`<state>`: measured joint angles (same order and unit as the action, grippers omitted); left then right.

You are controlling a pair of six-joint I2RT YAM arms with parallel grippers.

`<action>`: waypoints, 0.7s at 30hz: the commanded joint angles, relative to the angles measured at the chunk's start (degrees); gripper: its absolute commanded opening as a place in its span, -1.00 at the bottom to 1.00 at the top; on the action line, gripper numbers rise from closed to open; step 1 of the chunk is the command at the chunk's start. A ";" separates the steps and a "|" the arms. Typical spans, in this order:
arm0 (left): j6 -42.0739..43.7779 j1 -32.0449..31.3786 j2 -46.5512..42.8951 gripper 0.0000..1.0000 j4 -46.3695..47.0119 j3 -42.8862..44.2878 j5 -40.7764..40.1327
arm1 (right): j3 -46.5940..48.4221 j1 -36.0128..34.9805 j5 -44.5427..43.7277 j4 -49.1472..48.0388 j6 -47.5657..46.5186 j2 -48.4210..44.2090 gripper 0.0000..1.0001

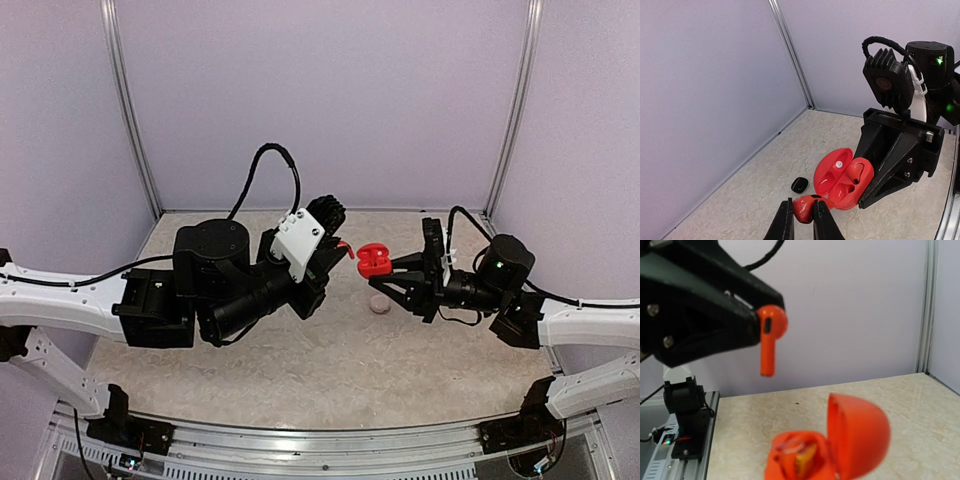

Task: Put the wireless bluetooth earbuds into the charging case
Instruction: Insert the left earbud into the left side groove of the charging case.

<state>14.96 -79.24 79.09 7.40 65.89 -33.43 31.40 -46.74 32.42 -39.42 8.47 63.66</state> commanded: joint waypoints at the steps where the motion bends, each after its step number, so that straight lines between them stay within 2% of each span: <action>1: 1.47 -0.56 1.55 -0.95 2.64 2.13 0.53 | 1.82 -0.26 0.95 -1.83 0.56 0.50 -0.97; 21: 1.94 -0.82 5.29 -0.96 3.59 3.02 0.39 | 2.26 -1.18 1.37 -2.60 0.85 1.01 -0.97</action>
<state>15.94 -79.72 83.61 10.22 67.05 -32.75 32.05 -47.42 33.10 -40.14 8.93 64.69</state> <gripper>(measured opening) 0.128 0.187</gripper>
